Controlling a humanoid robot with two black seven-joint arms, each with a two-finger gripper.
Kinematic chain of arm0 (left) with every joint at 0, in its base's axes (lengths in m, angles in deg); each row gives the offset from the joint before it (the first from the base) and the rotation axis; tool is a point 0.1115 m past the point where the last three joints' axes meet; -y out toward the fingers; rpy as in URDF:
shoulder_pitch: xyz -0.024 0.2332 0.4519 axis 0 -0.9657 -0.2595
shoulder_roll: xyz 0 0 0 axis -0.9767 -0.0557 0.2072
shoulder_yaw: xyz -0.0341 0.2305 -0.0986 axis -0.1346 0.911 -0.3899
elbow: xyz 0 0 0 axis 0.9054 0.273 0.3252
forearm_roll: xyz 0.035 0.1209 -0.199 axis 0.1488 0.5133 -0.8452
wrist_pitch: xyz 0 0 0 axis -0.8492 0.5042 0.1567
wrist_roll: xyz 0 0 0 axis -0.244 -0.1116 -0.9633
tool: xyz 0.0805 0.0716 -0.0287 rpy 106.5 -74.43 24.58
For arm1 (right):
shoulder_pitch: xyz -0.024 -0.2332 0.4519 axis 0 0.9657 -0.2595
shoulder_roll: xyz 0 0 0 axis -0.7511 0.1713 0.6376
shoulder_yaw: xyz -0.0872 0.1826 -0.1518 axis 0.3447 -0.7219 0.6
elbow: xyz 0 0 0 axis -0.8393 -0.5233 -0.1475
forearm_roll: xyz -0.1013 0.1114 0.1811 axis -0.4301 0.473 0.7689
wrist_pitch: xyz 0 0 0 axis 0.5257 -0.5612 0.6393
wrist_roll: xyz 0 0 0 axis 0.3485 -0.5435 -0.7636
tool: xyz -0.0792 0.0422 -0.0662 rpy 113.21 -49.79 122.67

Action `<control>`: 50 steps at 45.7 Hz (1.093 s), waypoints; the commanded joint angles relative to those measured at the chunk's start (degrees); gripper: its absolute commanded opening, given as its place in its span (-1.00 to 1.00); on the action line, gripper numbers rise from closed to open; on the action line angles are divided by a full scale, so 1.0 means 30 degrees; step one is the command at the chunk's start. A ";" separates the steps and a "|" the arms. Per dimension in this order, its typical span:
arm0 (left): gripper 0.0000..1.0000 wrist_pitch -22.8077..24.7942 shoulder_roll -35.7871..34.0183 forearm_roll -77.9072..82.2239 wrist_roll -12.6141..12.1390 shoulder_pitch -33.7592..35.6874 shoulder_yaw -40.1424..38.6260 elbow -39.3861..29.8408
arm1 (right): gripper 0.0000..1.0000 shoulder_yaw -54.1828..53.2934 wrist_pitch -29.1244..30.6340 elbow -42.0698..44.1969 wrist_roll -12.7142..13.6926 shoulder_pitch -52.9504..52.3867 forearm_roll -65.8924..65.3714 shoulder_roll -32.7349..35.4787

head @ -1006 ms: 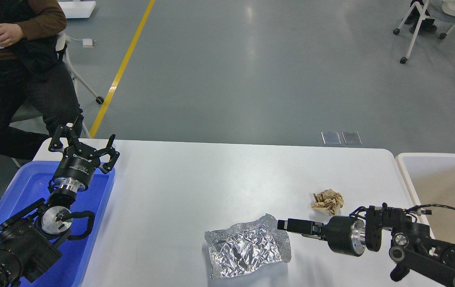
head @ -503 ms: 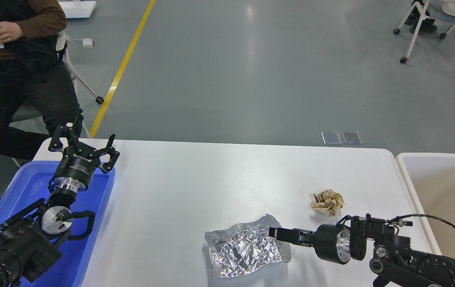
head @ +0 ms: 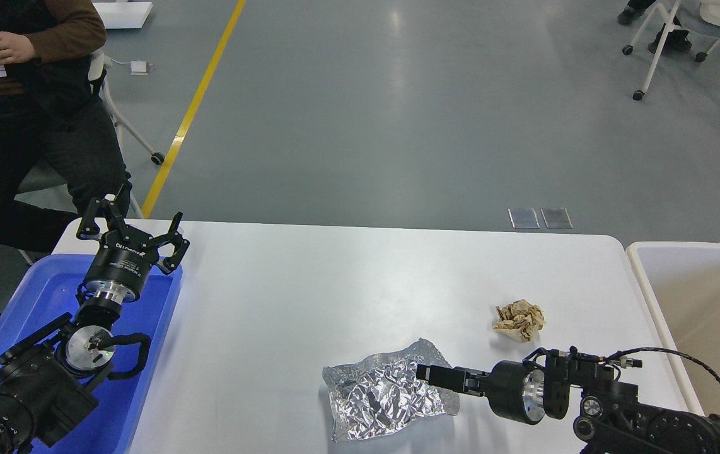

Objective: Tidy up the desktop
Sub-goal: 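Close the right gripper on the edge of the silver foil wrapper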

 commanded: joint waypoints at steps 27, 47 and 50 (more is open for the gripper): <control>1.00 0.0000 0.0000 0.0000 -0.0010 0.0000 0.0000 0.0000 | 0.64 0.1124 -0.1224 0.1140 -0.1495 0.0417 -0.0898 -0.0515; 1.00 0.0000 0.0000 0.0000 -0.0010 0.0000 0.0000 0.0000 | -1.00 0.1535 -0.1225 0.2137 -0.1730 0.0476 -0.1454 -0.0779; 1.00 0.0000 0.0000 0.0000 -0.0010 0.0000 0.0000 0.0000 | -1.00 0.1535 -0.1254 0.2254 -0.1730 0.0476 -0.1923 -0.0779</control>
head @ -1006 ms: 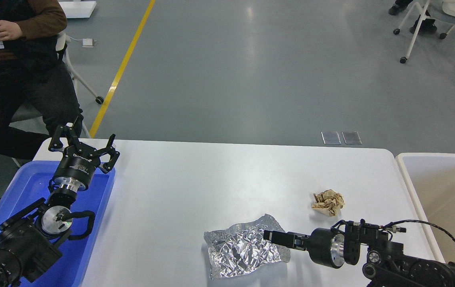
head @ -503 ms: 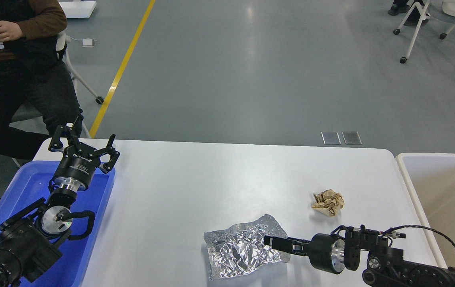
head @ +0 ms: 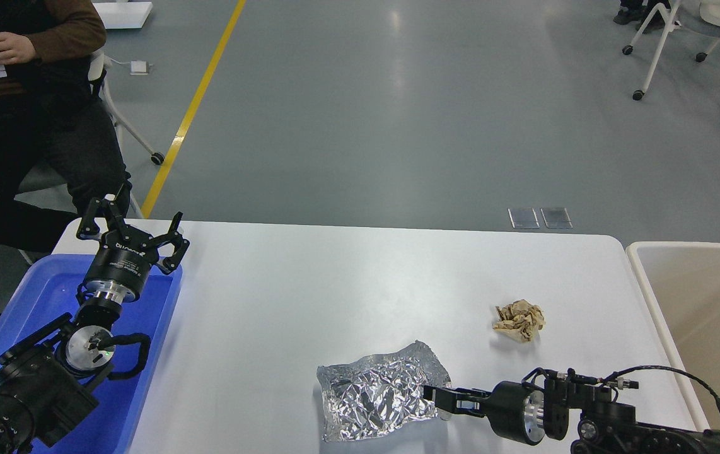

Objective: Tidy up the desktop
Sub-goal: 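Close the right gripper on the edge of the silver foil wrapper, then lift the foil wrapper and carry it to the white bin, releasing it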

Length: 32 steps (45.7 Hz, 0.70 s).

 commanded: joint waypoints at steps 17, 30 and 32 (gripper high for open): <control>1.00 0.0000 0.0000 0.0000 -0.0015 0.0000 0.0000 0.0000 | -1.00 0.0066 -0.0147 0.0443 -0.0104 -0.0110 -0.0912 0.0387; 1.00 0.0000 0.0000 0.0000 0.0014 0.0000 0.0000 0.0000 | -1.00 -0.0227 0.0057 -0.1576 -0.0748 -0.0373 -0.0473 0.2582; 1.00 0.0000 0.0000 0.0000 -0.0015 0.0000 0.0000 0.0000 | -1.00 -0.0227 0.0116 -0.2337 -0.0865 -0.0432 -0.0181 0.3139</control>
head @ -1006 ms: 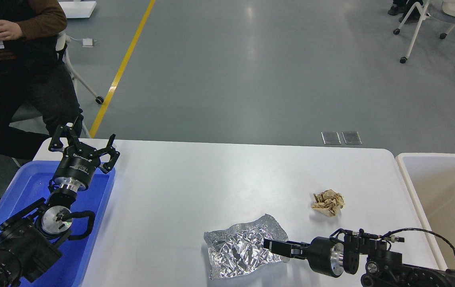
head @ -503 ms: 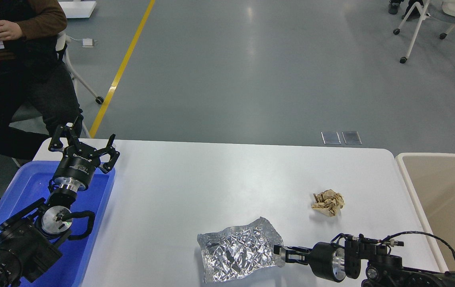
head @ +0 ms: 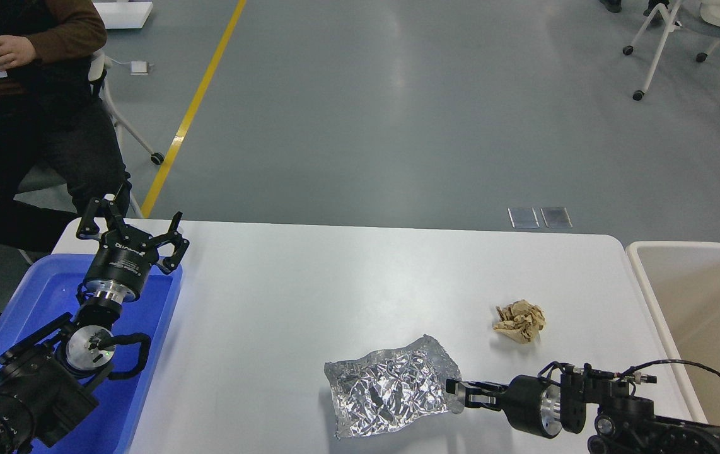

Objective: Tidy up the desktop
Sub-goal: 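Lift the foil wrapper and carry it to the white bin, releasing it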

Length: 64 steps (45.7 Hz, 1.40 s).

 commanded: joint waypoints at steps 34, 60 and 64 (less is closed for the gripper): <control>1.00 0.0029 0.0000 0.0003 -0.0012 0.0000 0.0000 0.0000 | -1.00 -0.0382 0.2997 -1.0514 -0.0566 -0.3956 0.5127 1.2198; 1.00 0.0029 0.0000 0.0003 -0.0012 0.0000 0.0000 0.0000 | -1.00 -0.0939 0.6134 -0.6681 -0.0332 -0.7152 1.3211 1.5453; 1.00 0.0058 0.0000 0.0032 -0.0012 0.0000 0.0000 0.0000 | -1.00 -0.0793 0.6075 -0.4953 -0.0302 -0.6830 1.4529 1.5394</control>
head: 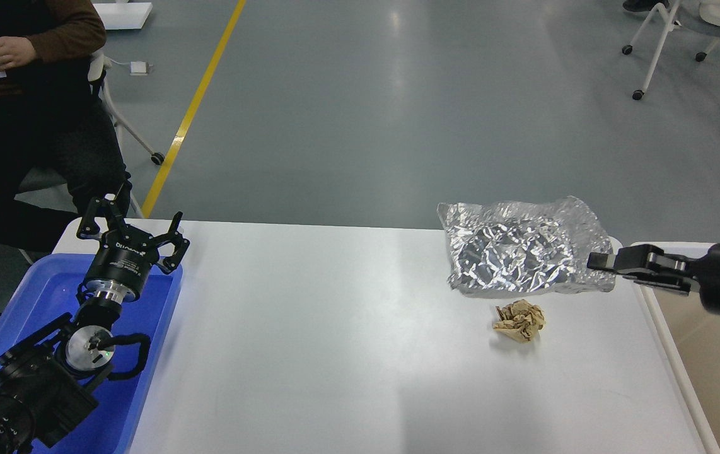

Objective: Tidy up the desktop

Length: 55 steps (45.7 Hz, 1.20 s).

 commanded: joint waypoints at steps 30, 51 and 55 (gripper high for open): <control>1.00 -0.0002 0.0000 -0.0004 0.0001 0.0001 -0.0001 0.0000 | -1.00 0.0847 0.0152 2.3449 0.0493 0.4071 1.5375 -0.6433; 1.00 -0.0032 0.0000 -0.0004 0.0001 -0.0029 -0.0001 0.0000 | -1.00 0.0466 -0.3098 2.8524 0.2487 0.6004 1.7105 -1.2001; 1.00 -0.0032 0.0000 -0.0005 0.0001 -0.0029 -0.0001 0.0000 | -1.00 0.0466 -0.3393 2.8524 0.2487 0.6385 1.7134 -1.2558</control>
